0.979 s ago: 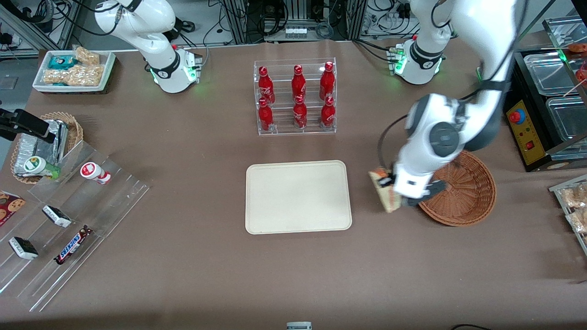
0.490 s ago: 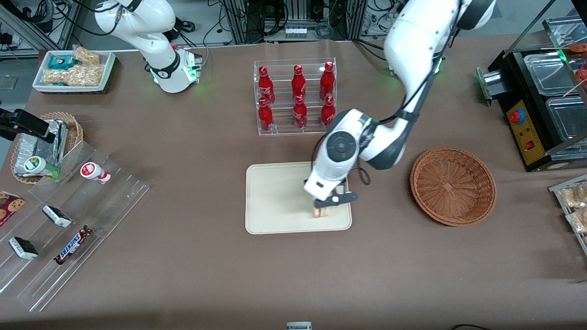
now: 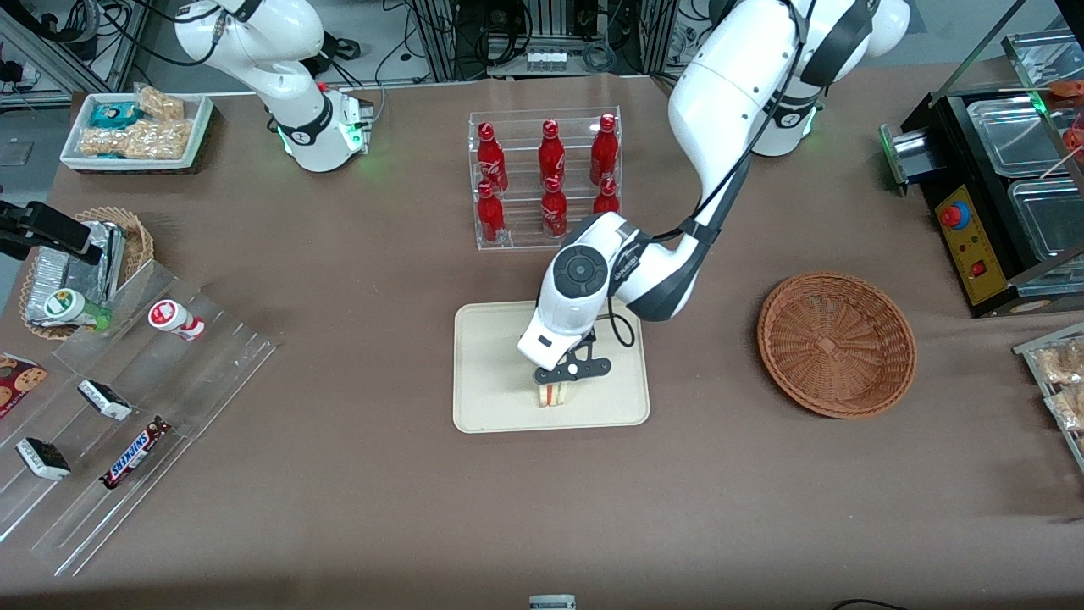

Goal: Place sandwich from basket to tray

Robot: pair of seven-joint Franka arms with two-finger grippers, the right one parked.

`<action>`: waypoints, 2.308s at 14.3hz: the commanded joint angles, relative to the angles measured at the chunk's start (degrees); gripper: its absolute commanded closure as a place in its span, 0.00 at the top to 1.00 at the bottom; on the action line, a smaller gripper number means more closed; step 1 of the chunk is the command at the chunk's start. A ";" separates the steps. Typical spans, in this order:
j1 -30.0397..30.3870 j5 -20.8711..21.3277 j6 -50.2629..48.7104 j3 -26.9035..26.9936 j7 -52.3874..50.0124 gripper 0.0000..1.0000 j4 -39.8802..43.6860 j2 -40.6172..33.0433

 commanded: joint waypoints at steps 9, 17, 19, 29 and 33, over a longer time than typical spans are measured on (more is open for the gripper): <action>-0.03 -0.36 -9.28 1.37 -0.47 1.00 0.84 -9.05; 9.63 -0.01 -22.74 1.98 9.97 1.00 -5.66 -21.10; 13.93 -0.01 -22.57 1.98 14.89 1.00 -11.36 -25.14; 34.67 0.17 -28.10 2.07 44.78 1.00 -21.41 -38.77; 39.42 0.26 -31.17 1.90 50.84 1.00 -21.06 -43.69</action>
